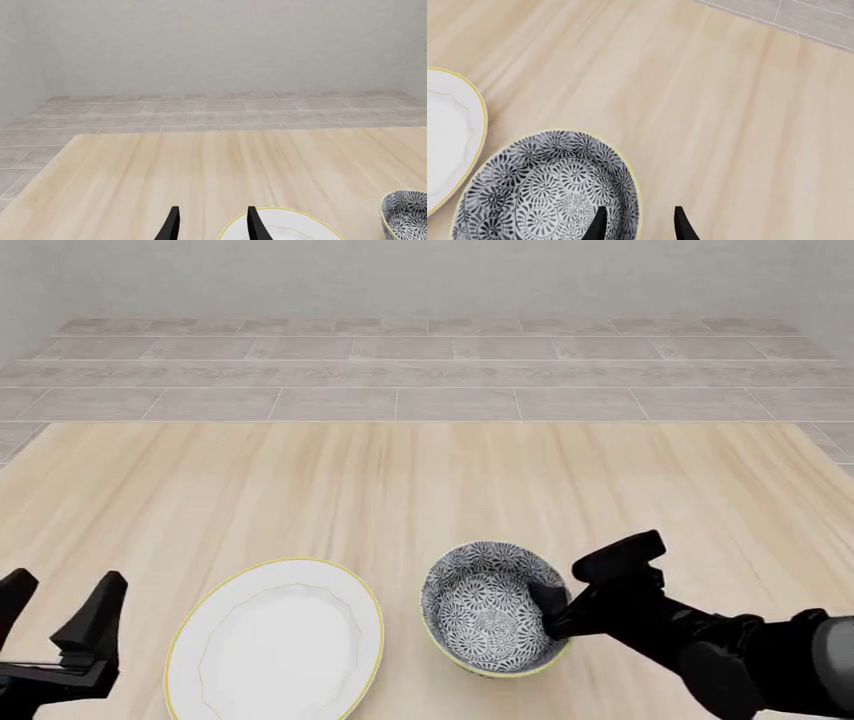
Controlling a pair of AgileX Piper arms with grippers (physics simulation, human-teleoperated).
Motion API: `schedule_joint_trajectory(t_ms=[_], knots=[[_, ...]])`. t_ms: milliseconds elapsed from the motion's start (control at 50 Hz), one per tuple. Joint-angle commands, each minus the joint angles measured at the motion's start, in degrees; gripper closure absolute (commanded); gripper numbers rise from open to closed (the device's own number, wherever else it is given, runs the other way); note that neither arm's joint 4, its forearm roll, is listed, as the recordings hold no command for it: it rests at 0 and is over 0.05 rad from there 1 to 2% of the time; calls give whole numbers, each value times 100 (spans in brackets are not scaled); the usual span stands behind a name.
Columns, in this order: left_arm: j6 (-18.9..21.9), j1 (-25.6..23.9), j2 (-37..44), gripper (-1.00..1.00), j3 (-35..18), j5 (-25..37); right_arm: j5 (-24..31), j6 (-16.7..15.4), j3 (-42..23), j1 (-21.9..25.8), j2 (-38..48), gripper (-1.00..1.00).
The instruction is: Put the bowl on the plate.
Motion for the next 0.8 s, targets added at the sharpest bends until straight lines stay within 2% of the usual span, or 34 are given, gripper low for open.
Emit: schedule_joint_trajectory(t_ms=[20,560,580,800], knots=[[3,2,58,-100,0,-48,-111,10,14,-6,139,-100],[9,16,69,-100,0,-52,-175,28,33,1,180,-100],[11,16,65,-100,0,-48,-199,-32,41,-26,187,100],[15,29,17,-100,0,3,-178,-153,83,-81,32,100]])
